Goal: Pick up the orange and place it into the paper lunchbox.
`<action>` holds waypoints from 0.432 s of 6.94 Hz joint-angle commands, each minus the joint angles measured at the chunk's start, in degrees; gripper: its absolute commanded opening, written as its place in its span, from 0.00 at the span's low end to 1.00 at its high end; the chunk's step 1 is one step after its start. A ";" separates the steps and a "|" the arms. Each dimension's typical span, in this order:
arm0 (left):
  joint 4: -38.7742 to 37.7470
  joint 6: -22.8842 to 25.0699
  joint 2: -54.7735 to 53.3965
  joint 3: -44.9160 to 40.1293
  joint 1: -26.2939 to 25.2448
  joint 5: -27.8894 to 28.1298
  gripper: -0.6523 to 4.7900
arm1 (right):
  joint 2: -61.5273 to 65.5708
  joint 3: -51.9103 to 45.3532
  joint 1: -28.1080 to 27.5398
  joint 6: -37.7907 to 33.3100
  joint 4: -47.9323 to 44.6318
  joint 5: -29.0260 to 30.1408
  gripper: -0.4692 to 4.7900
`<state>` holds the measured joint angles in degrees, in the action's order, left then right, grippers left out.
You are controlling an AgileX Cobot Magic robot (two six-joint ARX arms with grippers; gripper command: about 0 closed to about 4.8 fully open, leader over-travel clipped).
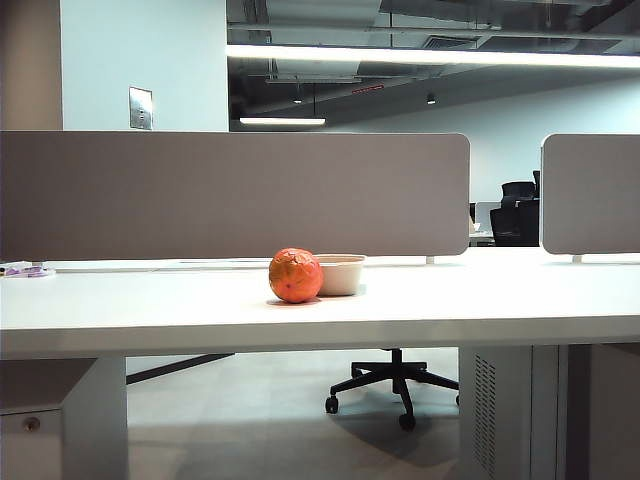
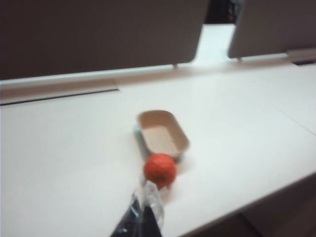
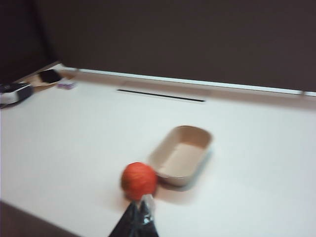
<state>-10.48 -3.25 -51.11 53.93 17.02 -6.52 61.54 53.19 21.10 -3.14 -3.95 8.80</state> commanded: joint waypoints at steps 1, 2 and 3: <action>-1.44 0.24 -1.07 0.81 4.68 -0.15 0.11 | 4.07 0.48 3.78 0.17 -3.67 0.33 0.09; -1.57 0.24 -1.07 0.81 5.90 -0.15 0.11 | 4.98 0.48 4.70 0.17 -4.02 0.31 0.09; -5.18 0.22 -1.07 1.38 7.67 -0.17 0.11 | 11.91 0.48 6.73 0.13 -11.54 0.33 0.09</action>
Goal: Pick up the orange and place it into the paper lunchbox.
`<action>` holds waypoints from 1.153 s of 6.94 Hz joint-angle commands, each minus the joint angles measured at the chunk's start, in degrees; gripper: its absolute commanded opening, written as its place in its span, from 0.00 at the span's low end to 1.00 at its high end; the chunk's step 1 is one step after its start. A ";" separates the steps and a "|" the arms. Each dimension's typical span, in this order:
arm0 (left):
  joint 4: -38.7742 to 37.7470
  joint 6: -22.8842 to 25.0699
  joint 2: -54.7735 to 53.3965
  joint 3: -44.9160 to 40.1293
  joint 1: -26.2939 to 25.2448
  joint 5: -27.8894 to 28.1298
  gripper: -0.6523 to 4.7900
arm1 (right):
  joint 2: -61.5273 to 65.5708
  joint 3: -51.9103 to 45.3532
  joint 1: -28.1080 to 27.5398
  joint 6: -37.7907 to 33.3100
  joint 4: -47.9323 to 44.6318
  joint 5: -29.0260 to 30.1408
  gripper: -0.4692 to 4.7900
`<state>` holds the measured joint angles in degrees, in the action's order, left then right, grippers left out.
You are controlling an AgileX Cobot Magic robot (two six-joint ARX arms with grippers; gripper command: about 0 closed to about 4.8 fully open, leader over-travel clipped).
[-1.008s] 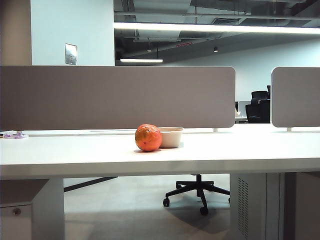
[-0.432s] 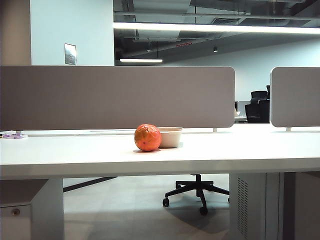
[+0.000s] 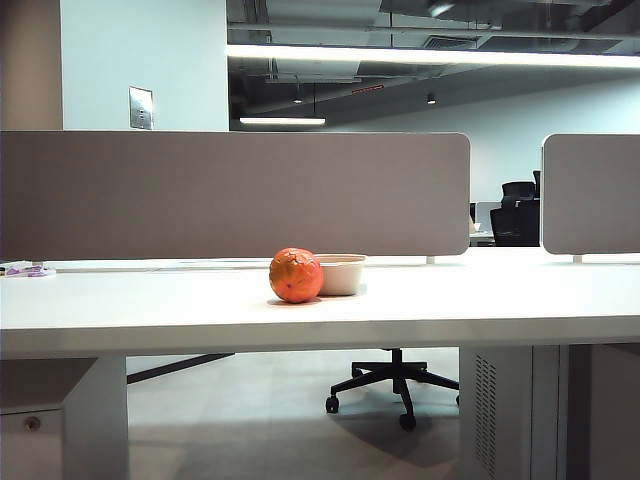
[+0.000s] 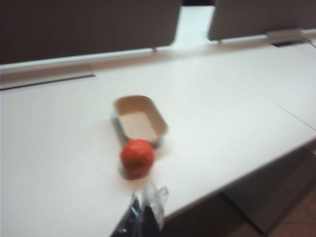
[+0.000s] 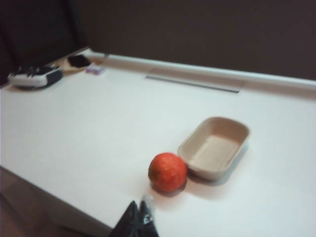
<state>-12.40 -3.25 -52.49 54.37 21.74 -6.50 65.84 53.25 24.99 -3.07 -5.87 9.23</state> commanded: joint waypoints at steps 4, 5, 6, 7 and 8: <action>-2.95 0.20 0.33 1.81 2.82 -0.39 0.11 | 34.29 10.75 7.91 -0.61 -25.62 -5.86 1.00; -2.93 0.22 0.33 1.79 2.84 -0.42 0.11 | 36.68 12.70 8.90 -0.66 -26.14 -8.55 1.00; -2.91 -0.20 0.33 1.81 2.84 -1.70 0.11 | 43.23 17.44 12.02 -4.57 -31.39 -20.15 1.00; -2.91 -0.17 0.33 1.79 2.84 -1.73 0.11 | 49.07 22.14 14.53 -6.16 -32.09 -30.42 1.00; -2.91 -0.17 0.33 1.79 2.84 -1.75 0.11 | 51.76 24.41 15.06 -6.38 -32.20 -32.30 1.00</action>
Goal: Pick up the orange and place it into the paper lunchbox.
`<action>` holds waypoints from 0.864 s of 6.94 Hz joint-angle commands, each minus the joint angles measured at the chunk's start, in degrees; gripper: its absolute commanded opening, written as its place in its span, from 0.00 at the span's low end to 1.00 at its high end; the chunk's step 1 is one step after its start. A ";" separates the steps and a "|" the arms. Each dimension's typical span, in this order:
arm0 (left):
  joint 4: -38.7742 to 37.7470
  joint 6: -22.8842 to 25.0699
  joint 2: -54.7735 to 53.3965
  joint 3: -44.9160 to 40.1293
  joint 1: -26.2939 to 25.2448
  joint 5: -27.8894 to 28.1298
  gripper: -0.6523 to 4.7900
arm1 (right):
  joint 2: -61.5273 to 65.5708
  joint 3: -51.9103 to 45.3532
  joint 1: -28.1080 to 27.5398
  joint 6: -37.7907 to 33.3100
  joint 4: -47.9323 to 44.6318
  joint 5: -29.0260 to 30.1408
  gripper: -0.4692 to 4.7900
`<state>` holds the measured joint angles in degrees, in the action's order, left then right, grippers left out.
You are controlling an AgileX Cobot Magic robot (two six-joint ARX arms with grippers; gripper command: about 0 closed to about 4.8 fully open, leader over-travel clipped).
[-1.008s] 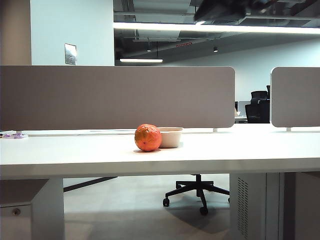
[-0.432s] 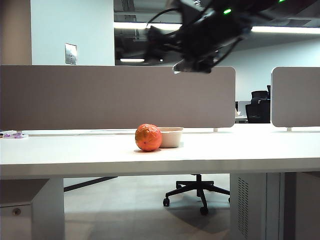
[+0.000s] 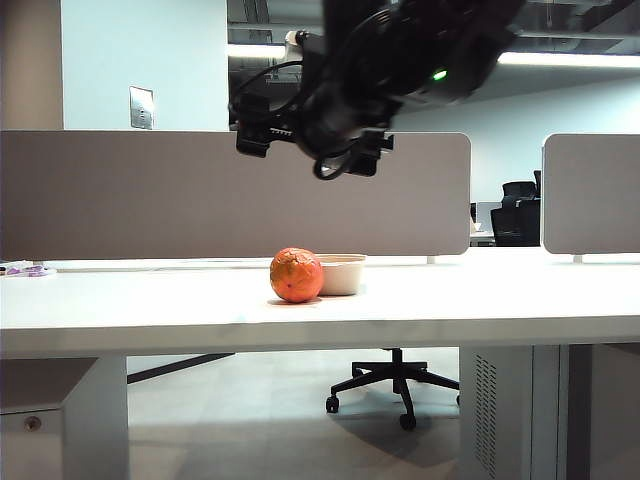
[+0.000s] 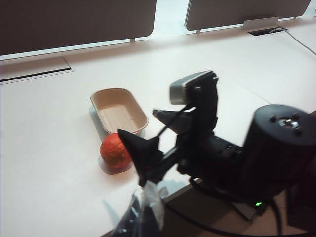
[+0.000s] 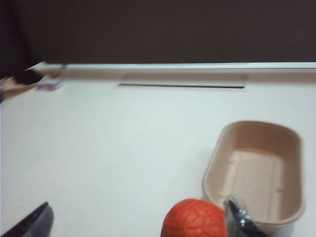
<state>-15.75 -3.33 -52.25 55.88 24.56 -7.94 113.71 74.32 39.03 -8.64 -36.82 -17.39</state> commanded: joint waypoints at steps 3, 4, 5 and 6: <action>0.44 -0.11 0.09 0.28 0.02 -1.64 0.11 | 13.97 13.22 0.76 -4.85 1.46 -11.45 1.00; 0.46 -0.11 0.09 0.28 0.02 -2.49 0.11 | 16.70 16.72 0.11 -5.14 4.79 -11.19 1.00; 0.46 -0.09 0.09 0.28 0.02 -2.60 0.11 | 17.38 17.94 0.00 -5.42 6.62 -11.02 1.00; 0.59 -0.09 0.09 0.28 0.02 -2.64 0.11 | 18.36 21.18 -0.59 -6.86 12.33 -10.99 1.00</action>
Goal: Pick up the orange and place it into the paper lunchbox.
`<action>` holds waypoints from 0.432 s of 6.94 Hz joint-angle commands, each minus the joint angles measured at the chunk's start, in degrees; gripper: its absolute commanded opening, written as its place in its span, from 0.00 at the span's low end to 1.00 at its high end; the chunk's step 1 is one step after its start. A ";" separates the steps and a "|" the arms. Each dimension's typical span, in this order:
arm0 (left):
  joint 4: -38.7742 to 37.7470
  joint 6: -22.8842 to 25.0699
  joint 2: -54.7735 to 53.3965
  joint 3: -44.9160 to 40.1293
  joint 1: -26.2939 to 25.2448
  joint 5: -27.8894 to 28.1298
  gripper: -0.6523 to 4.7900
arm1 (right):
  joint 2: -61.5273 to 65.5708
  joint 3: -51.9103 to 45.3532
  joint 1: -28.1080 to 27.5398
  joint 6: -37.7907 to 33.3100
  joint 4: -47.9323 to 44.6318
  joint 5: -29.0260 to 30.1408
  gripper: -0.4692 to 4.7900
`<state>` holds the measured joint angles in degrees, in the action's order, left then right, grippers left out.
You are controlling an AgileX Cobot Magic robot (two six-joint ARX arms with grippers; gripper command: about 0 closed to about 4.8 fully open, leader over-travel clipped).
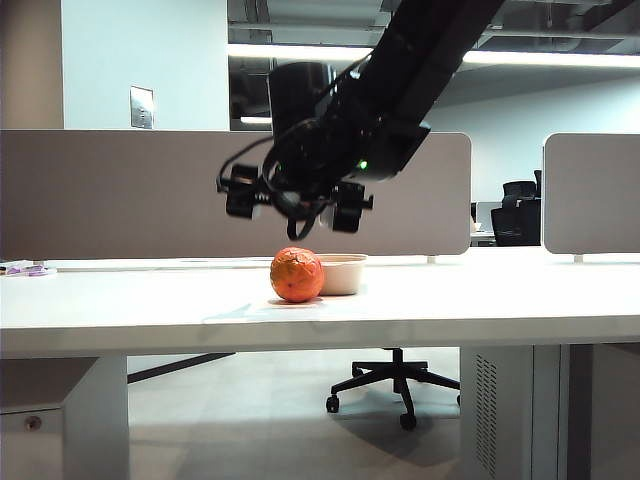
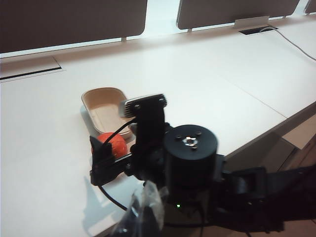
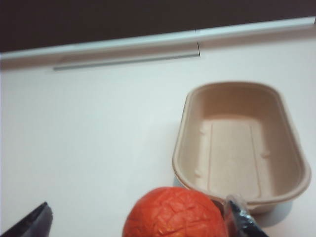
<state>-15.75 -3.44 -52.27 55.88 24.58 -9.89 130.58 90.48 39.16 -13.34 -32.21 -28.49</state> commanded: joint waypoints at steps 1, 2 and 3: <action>1.14 0.02 0.11 0.28 0.00 -0.87 0.11 | 2.56 7.58 -1.33 -2.29 9.53 0.04 1.00; 2.14 0.02 0.11 0.28 0.00 -0.87 0.11 | 3.58 9.46 -2.25 -3.08 11.28 0.15 1.00; 2.75 0.00 0.09 0.28 0.00 -0.87 0.11 | 4.17 9.88 -3.30 -5.09 13.79 1.40 1.00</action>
<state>-13.98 -3.46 -52.27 55.88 24.58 -10.48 135.04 99.77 35.90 -17.63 -18.24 -27.99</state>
